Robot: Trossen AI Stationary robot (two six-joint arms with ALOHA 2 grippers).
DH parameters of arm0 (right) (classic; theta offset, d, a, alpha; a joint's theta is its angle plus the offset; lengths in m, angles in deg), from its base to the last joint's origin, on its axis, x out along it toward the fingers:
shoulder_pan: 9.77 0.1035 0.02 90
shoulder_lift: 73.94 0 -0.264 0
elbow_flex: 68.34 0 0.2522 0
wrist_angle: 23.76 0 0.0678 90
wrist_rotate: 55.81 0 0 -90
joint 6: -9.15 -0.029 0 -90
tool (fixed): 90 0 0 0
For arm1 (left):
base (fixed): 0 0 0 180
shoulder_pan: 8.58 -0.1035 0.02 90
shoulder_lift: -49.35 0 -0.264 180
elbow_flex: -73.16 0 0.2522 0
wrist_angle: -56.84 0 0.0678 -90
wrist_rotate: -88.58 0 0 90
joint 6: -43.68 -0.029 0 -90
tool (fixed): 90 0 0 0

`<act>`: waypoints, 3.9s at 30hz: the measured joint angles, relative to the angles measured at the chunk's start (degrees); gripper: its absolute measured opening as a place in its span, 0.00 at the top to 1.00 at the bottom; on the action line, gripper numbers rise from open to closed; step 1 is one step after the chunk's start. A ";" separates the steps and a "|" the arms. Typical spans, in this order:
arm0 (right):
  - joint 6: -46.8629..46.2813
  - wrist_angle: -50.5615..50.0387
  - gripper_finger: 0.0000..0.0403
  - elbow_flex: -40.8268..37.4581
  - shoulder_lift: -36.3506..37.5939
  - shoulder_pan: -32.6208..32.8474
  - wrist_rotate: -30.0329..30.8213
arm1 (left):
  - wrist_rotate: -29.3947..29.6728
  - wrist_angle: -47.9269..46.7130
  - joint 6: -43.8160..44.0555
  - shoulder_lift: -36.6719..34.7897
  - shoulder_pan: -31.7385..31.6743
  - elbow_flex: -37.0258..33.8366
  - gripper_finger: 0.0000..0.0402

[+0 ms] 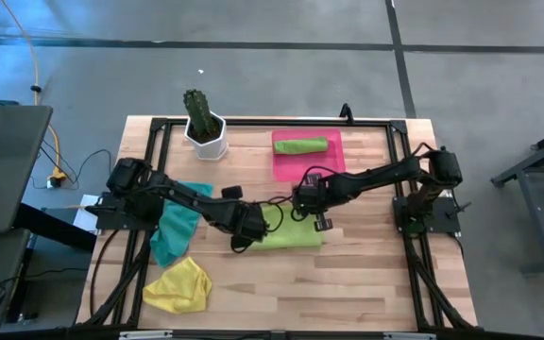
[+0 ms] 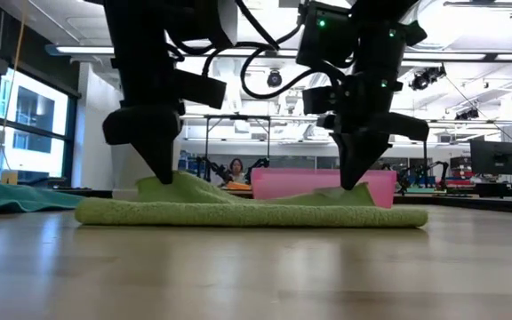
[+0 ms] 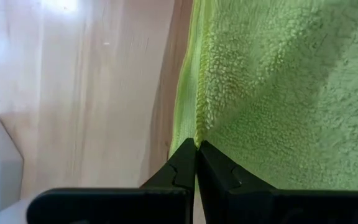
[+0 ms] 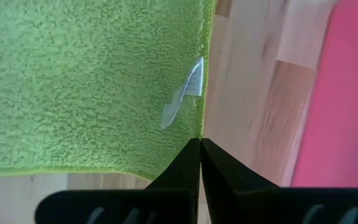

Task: Roll microfiber towels into tight, uniform cylinder then place into a basket
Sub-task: Roll the light green microfiber cloth

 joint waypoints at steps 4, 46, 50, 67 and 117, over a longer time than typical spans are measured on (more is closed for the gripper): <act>-1.31 0.52 1.00 0.00 0.00 -0.14 -1.22 | 0.00 1.99 0.30 0.00 -0.39 0.00 1.00; -9.11 1.09 0.66 0.22 -5.93 -0.08 -9.46 | 0.63 1.59 0.72 0.00 -0.93 -0.06 1.00; -12.15 0.58 0.66 0.22 -5.98 -0.06 -8.66 | 0.38 1.67 2.75 0.00 -1.26 -1.15 1.00; -13.05 1.34 0.66 0.13 -6.09 0.06 -7.63 | 2.03 9.15 5.04 0.00 -1.89 -6.14 0.88; -14.01 0.44 0.66 -0.02 -5.97 0.75 -7.46 | -12.71 18.91 14.62 -0.09 6.84 -8.17 0.63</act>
